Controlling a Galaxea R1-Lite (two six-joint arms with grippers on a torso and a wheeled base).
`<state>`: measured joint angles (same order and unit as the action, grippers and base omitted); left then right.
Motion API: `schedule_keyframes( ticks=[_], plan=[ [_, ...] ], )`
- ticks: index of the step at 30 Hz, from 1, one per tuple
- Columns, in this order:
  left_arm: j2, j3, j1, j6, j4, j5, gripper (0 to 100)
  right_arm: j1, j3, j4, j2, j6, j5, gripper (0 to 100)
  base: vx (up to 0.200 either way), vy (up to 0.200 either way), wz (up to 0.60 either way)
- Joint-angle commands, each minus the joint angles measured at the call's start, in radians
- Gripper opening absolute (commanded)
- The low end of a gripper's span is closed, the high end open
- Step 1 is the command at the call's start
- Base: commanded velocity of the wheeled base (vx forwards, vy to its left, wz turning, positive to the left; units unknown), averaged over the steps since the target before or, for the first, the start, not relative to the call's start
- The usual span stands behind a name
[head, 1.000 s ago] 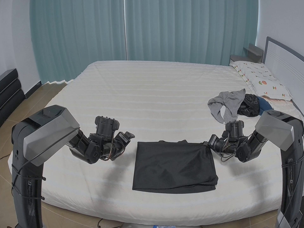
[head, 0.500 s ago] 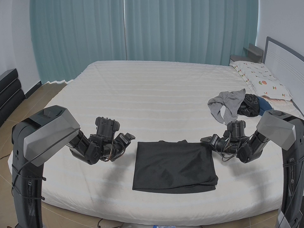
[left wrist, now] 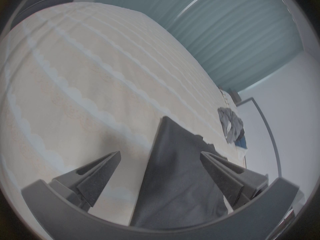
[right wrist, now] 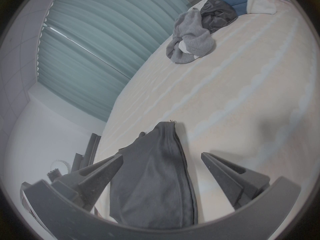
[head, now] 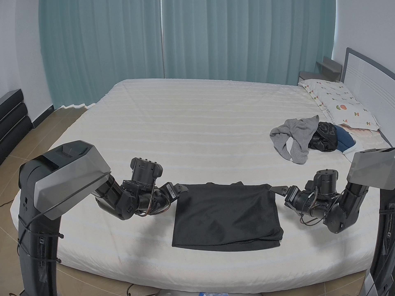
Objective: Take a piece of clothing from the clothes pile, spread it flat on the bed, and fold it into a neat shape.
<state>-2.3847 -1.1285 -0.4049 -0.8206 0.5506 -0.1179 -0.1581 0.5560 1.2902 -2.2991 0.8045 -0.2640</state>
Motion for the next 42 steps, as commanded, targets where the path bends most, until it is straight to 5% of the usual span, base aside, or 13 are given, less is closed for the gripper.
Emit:
schedule_keyframes(
  ticks=[1,17,18,42],
  plan=[
    [-0.030,0.012,-0.029,0.074,0.006,-0.023,100,-0.005,-0.166,0.141,0.033,0.051,-0.004,100,0.000,0.000,0.00],
    [-0.045,0.012,-0.074,0.078,0.031,-0.020,100,-0.009,-0.148,0.146,-0.042,0.053,-0.007,100,0.000,0.000,0.00],
    [-0.045,0.012,-0.074,0.078,0.031,-0.020,0,-0.009,-0.149,0.146,-0.040,0.053,-0.007,100,0.000,0.000,0.00],
    [-0.037,0.029,-0.068,-0.008,0.028,0.107,0,0.006,-0.189,0.189,-0.029,0.067,-0.004,100,0.000,0.000,0.00]
  ],
)
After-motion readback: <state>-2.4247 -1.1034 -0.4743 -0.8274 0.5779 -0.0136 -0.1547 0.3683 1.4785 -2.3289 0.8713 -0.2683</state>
